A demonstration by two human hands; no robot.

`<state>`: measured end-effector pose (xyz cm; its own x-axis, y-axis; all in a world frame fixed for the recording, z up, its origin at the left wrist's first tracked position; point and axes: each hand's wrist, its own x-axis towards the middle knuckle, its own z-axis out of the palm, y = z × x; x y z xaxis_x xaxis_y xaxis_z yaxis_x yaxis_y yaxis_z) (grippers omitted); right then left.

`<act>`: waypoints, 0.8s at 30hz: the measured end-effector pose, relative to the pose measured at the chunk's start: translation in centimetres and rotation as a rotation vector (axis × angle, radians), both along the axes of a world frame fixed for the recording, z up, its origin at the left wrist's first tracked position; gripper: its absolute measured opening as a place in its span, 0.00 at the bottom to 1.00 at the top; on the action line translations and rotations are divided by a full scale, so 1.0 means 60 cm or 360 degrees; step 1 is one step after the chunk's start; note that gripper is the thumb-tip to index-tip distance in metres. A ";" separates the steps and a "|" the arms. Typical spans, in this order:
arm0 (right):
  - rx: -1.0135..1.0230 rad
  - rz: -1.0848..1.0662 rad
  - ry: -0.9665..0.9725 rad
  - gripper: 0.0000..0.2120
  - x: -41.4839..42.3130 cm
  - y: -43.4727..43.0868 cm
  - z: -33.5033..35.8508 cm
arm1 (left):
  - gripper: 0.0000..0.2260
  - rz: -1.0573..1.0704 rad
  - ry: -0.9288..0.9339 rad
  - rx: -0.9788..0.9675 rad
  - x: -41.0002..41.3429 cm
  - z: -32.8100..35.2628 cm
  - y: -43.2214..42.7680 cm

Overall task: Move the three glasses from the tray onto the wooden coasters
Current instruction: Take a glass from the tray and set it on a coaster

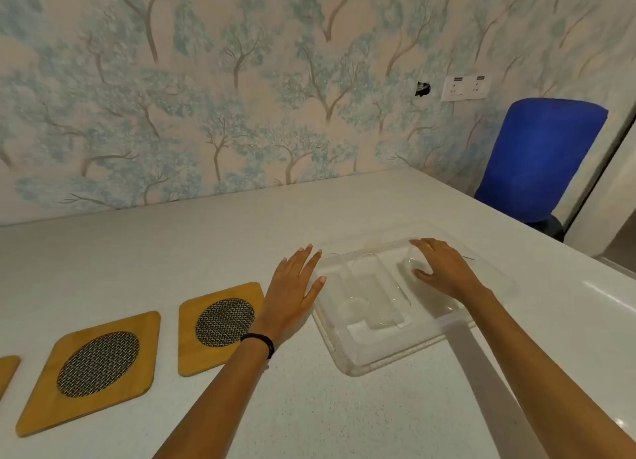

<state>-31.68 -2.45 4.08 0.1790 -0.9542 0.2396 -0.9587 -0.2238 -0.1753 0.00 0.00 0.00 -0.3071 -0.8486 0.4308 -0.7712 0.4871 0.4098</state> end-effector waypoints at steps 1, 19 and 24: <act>0.0002 -0.0021 0.0012 0.28 0.000 -0.002 -0.001 | 0.24 0.0009 0.0036 0.0004 -0.001 0.000 0.004; -0.0002 -0.0185 -0.0005 0.35 -0.009 -0.015 -0.005 | 0.24 0.0168 0.0376 0.0131 -0.019 -0.031 0.017; -0.0198 -0.0130 -0.0394 0.35 -0.011 -0.001 0.006 | 0.24 0.0182 0.0367 0.0105 -0.019 -0.033 0.015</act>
<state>-32.34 -2.51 4.43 0.0241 -0.9235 0.3827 -0.9060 -0.1820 -0.3821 -1.12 0.89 -1.97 -0.1076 -0.9006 0.4210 -0.7021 0.3687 0.6092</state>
